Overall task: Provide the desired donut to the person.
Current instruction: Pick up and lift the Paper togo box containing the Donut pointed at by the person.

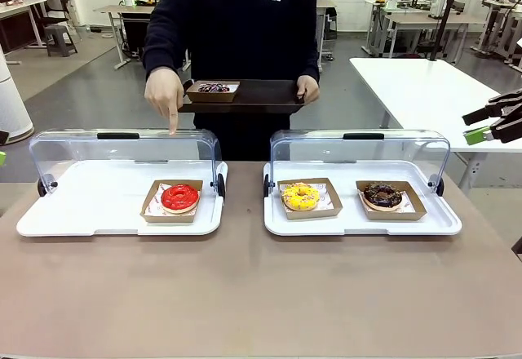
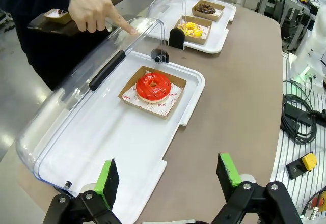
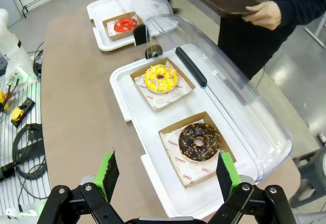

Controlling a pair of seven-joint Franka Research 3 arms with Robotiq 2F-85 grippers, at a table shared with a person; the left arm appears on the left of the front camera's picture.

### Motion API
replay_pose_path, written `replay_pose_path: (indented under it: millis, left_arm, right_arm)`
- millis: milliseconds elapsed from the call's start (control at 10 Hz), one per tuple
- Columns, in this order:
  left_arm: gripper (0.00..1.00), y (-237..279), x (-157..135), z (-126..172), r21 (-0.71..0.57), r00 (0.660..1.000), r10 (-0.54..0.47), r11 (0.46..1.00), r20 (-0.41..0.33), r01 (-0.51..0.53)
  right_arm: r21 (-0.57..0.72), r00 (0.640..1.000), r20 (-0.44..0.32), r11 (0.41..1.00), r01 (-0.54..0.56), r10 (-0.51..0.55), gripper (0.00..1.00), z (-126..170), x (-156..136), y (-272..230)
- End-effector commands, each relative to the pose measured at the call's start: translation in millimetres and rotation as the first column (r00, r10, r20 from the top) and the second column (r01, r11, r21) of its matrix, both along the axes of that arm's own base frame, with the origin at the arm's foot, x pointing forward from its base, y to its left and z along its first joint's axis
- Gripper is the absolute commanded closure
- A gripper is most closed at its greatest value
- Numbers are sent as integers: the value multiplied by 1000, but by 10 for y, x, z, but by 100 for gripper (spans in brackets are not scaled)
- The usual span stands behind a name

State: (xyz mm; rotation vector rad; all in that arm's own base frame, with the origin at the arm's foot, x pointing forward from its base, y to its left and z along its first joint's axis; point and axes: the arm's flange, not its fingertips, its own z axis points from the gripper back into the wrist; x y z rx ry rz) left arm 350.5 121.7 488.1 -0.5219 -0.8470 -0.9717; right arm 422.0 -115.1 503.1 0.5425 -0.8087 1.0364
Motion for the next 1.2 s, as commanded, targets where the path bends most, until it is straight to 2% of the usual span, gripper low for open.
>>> replay_pose_path:
  millis: [0, 1100]
  left_arm:
    - [0, 2, -1, 10, -7, 1000, 10, 1000, 2, -10]
    - [0, 2, -1, 10, -7, 1000, 10, 1000, 2, -10]
  right_arm:
    - [0, 1000, -5, 1000, -10, 10, 0, -8, -2, 8]
    - [0, 1000, -5, 1000, -10, 10, 0, -8, -2, 8]
